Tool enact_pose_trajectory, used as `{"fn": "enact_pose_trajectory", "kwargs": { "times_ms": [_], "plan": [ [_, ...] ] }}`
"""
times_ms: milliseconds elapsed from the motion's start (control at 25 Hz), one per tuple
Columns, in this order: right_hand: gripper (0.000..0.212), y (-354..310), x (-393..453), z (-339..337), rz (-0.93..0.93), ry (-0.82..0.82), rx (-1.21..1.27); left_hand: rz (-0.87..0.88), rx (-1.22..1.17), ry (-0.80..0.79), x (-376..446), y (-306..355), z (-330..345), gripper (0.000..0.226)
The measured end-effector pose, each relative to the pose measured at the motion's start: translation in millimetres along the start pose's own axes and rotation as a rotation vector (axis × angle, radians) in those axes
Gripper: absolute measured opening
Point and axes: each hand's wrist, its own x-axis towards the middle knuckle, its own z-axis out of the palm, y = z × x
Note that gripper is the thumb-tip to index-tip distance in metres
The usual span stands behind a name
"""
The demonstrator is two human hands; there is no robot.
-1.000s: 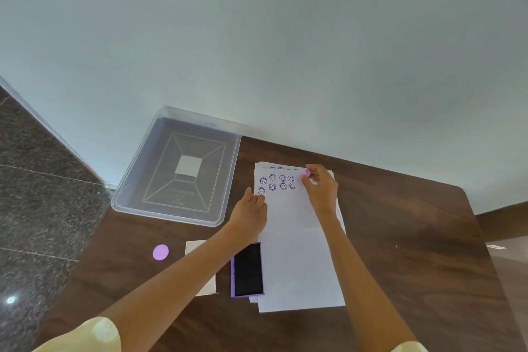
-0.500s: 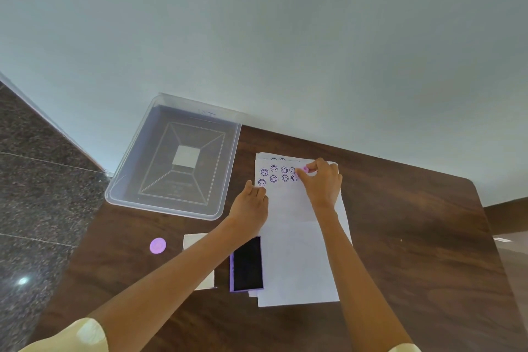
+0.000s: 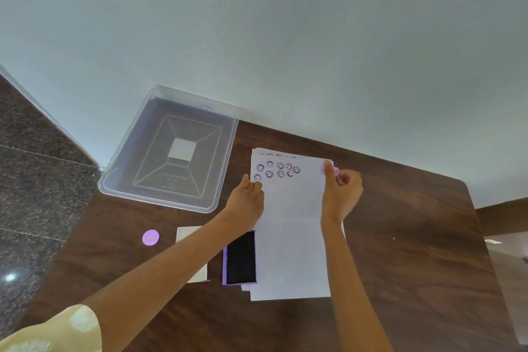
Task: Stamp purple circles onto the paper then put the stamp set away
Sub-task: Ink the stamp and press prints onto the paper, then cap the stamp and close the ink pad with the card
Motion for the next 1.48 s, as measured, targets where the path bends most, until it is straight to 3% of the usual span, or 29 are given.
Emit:
{"fn": "enact_pose_trajectory", "kwargs": {
  "times_ms": [80, 400, 560, 720, 800, 960, 1080, 1320, 1480],
  "plan": [
    [0.031, 3, -10, -14, -0.008, 0.052, 0.001, 0.009, 0.025, 0.007, 1, 1, 1, 0.047],
    [0.026, 2, -34, -28, 0.023, 0.0, -0.039, -0.011, -0.006, 0.021, -3, 0, 1, 0.048],
    [0.026, -15, -71, -37, 0.001, -0.147, 0.005, -0.119, -0.311, 0.252, -44, 6, 12, 0.054],
    [0.026, -21, -137, -39, -0.066, -0.356, -0.01, -0.278, -0.604, 0.587, -118, -3, 39, 0.038],
    [0.028, -22, -159, -35, -0.082, -0.436, -0.022, -0.394, -0.67, 0.661, -146, -16, 60, 0.036],
    [0.025, -21, -201, -25, -0.043, -0.55, -0.063, -0.598, -0.776, 0.454, -189, -39, 96, 0.041],
    [0.023, -14, -221, -20, 0.032, -0.599, -0.059, -0.597, -0.74, 0.321, -197, -46, 114, 0.051],
    [0.022, -12, -233, -19, 0.069, -0.653, -0.011, -0.598, -0.887, 0.476, -192, -46, 109, 0.026],
    [0.023, -17, -234, -22, 0.11, -0.62, 0.032, -0.554, -1.046, 0.524, -183, -23, 89, 0.029]
  ]
}}
